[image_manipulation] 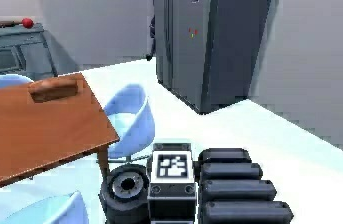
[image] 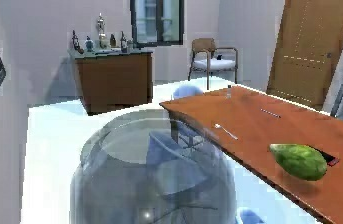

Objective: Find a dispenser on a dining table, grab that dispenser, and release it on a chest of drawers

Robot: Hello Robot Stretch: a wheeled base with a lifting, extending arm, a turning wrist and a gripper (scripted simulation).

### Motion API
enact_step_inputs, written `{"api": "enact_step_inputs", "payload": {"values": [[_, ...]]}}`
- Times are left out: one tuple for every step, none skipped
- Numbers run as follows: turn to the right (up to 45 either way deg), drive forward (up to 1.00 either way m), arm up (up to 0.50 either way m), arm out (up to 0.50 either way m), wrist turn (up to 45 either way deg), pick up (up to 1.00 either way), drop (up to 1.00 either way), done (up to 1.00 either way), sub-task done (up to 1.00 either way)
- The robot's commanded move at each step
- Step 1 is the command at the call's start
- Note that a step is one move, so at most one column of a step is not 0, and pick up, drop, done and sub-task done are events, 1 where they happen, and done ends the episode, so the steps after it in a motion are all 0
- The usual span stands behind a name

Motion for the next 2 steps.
{"api": "enact_step_inputs", "payload": {"values": [[45.0, 0.00, 0.00, 0.00, 0.0, 0.00, 0.00, 0.00, 0.00], [45.0, 0.00, 0.00, 0.00, 0.0, 0.00, 0.00, 0.00, 0.00]]}}
